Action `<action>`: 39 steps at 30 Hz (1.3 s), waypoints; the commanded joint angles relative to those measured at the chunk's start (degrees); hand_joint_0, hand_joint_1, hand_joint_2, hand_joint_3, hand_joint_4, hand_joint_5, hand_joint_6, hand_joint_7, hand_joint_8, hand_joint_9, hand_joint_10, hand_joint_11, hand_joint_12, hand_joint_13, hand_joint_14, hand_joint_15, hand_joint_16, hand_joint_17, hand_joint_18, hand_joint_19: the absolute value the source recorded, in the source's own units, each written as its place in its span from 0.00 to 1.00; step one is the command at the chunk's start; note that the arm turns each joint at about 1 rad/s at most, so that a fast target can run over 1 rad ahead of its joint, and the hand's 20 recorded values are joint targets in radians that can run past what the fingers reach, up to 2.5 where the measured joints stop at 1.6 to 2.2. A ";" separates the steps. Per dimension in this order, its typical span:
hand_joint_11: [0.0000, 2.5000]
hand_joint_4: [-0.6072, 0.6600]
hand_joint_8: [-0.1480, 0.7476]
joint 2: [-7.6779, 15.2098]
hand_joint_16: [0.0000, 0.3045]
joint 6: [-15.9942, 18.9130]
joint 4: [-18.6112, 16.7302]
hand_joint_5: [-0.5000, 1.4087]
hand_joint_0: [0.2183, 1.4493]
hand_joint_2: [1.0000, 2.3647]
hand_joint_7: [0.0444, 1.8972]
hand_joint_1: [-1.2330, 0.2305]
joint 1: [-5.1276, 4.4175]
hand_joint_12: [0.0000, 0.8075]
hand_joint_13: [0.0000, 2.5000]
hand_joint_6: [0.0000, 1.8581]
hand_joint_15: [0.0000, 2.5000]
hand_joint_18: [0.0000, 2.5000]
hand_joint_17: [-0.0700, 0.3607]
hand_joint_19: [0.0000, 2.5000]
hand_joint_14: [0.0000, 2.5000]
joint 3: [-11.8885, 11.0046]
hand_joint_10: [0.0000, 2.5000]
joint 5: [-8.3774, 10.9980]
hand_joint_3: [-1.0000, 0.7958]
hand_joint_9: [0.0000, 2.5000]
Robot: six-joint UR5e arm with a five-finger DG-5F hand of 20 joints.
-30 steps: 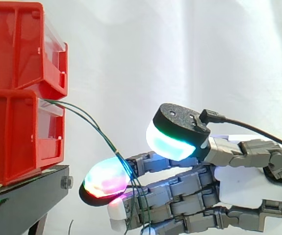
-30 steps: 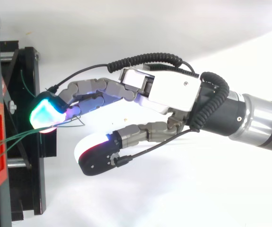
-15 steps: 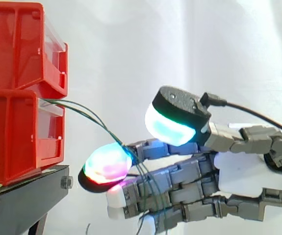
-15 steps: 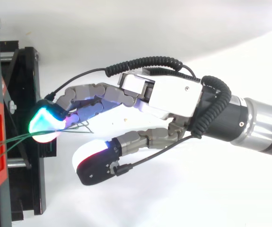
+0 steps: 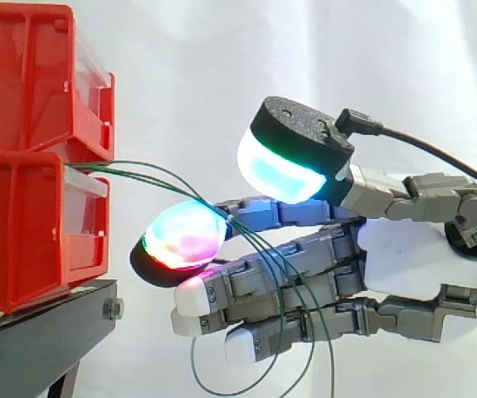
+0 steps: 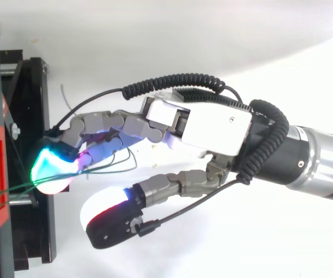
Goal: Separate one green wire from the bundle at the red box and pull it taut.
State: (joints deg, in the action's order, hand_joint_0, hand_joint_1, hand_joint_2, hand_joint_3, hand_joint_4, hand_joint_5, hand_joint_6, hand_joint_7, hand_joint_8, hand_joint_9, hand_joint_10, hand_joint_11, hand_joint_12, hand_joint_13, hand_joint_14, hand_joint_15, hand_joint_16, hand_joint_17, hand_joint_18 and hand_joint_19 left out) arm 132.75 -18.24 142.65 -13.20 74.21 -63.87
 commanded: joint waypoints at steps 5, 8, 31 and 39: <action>0.04 0.64 0.43 0.05 0.18 0.14 3.34 0.21 0.32 0.00 0.54 0.45 -0.16 0.40 0.20 0.27 0.09 0.18 0.46 0.24 0.00 0.06 0.00 -0.20 0.32 0.29; 0.04 0.65 0.43 0.05 0.18 0.14 4.66 0.21 0.32 0.00 0.54 0.45 -0.16 0.40 0.20 0.27 0.09 0.18 0.46 0.24 0.00 0.06 0.00 -0.29 0.31 0.29; 0.05 0.57 0.43 -1.35 0.18 3.56 7.74 0.22 0.34 0.01 0.67 0.43 0.37 0.40 0.21 0.27 0.10 0.18 0.45 0.24 0.00 -0.03 0.00 -0.37 0.34 0.30; 0.06 0.58 0.44 -2.14 0.18 2.60 7.74 0.20 0.33 0.01 0.63 0.42 -0.07 0.40 0.21 0.34 0.10 0.19 0.45 0.25 0.00 -0.03 0.00 -0.20 0.38 0.29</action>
State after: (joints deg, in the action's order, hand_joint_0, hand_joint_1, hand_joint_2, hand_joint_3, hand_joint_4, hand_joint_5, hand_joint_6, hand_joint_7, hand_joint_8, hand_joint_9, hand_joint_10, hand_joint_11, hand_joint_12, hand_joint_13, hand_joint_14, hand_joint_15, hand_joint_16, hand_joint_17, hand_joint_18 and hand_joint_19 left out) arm 130.78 -15.32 150.38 -13.07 74.18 -64.14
